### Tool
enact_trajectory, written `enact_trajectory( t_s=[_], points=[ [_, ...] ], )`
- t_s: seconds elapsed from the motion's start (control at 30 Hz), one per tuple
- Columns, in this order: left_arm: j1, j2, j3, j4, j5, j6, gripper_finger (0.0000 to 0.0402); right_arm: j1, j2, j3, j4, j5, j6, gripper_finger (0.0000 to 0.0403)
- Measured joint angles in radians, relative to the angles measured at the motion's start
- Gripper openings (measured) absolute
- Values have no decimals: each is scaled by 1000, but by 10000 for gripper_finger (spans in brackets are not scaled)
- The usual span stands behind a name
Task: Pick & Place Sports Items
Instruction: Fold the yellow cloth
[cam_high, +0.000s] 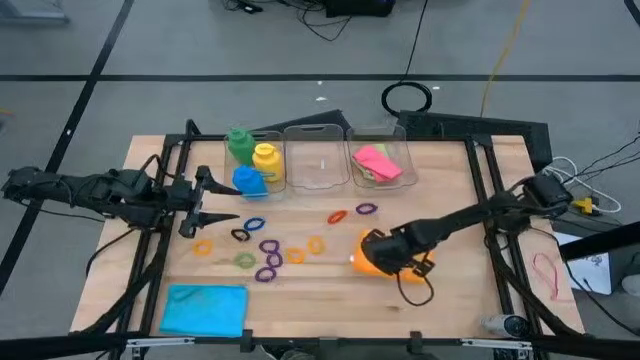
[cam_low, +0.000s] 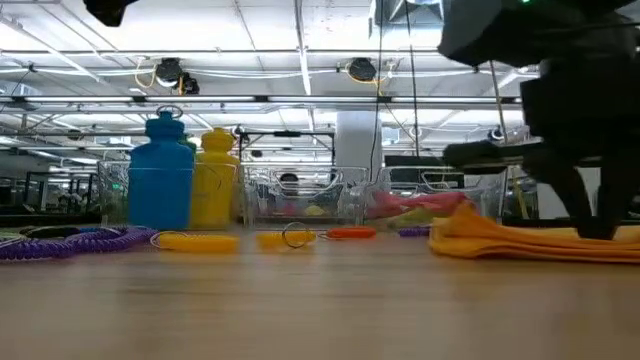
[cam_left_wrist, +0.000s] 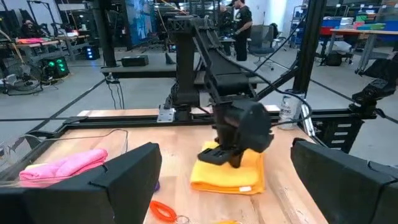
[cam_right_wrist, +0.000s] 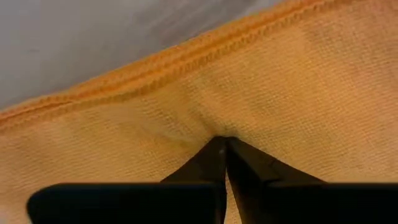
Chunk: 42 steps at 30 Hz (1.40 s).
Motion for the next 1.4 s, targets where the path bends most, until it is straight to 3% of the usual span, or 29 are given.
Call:
enact_trajectory(
  t_s=[0.3, 0.5, 0.6, 0.77, 0.93, 1.07, 1.2, 1.4],
  points=[
    [0, 0, 0, 0, 0, 0, 296, 88, -199, -10, 16, 246, 164, 0],
    [0, 0, 0, 0, 0, 0, 296, 56, -340, -5, 29, 292, 413, 9],
    [0, 0, 0, 0, 0, 0, 296, -7, -394, -5, -17, 299, 529, 44],
    [0, 0, 0, 0, 0, 0, 296, -142, -428, -14, -138, 292, 665, 136],
    [0, 0, 0, 0, 0, 0, 296, -268, -428, -130, -54, 115, 650, 227],
    [1, 0, 0, 0, 0, 0, 296, -359, -429, -238, 68, -39, 646, 268],
    [1, 0, 0, 0, 0, 0, 296, -410, -429, -301, 121, -116, 647, 277],
    [0, 0, 0, 0, 0, 0, 296, -426, -434, -355, 171, -127, 679, 260]
  ],
)
